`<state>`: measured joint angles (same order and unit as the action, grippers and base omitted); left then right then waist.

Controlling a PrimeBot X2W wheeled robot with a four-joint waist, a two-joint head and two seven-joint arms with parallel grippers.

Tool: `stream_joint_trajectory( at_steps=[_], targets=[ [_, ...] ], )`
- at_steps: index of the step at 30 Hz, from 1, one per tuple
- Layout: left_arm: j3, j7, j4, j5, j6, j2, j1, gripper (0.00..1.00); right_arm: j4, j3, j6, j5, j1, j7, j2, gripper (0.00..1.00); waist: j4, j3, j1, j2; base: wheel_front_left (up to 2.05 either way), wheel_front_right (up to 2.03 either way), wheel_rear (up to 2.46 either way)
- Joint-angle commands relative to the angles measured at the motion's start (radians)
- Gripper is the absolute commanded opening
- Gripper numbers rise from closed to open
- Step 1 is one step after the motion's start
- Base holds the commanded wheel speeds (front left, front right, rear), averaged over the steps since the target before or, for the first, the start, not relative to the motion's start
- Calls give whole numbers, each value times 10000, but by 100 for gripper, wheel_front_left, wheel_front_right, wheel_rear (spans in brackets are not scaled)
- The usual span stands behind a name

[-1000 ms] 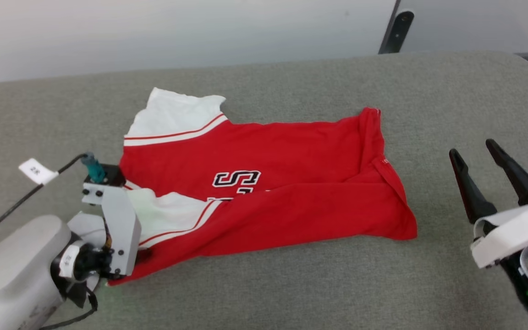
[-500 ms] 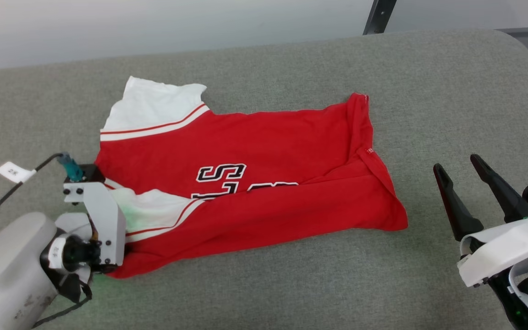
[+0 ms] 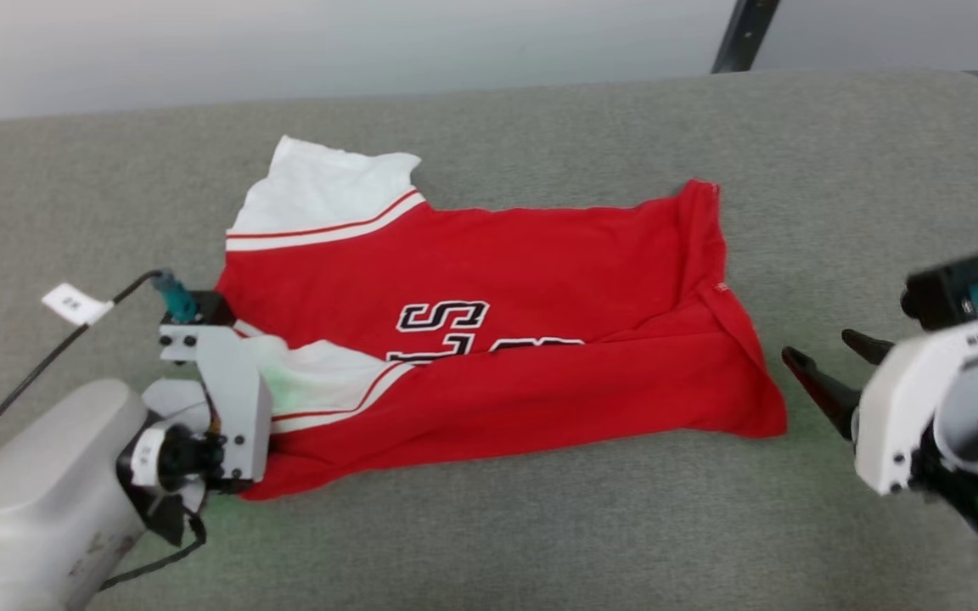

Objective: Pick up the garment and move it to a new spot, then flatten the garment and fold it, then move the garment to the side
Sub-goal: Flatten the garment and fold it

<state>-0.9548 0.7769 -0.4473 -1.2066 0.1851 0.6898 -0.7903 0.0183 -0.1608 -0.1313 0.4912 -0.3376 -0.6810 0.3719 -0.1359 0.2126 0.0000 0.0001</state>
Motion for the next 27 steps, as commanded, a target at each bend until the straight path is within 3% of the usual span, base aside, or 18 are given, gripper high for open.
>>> stream_joint_trajectory(
  at_steps=[1,8,16,17,19,27],
  targets=[
    [-94,-27,-29,36,-91,-294,-46,0,-398,23,11,195,-352,-501,-113,100,188,115,0,-1,0,0,0],
    [-189,-105,-208,236,-302,-729,-501,0,-2365,-392,11,174,-1745,-2168,-441,100,596,477,0,-1,0,0,0],
    [-177,-317,-646,266,-506,-1160,-761,0,-4758,-221,12,255,-2625,-2957,-1135,100,909,823,0,-1,0,0,0],
    [-178,-353,-710,262,-534,-1204,-790,0,-5005,-219,12,212,-2656,-3014,-1168,87,946,851,0,-1,0,0,0],
    [-163,-389,-853,239,-582,-1258,-791,0,-5426,-164,12,158,-2741,-3085,-1247,3,994,868,0,-1,0,0,0],
    [-84,-512,-1270,147,-791,-1267,-735,0,-5805,-371,12,461,-2892,-2813,-1033,0,1056,792,0,-1,0,0,0]
  ],
)
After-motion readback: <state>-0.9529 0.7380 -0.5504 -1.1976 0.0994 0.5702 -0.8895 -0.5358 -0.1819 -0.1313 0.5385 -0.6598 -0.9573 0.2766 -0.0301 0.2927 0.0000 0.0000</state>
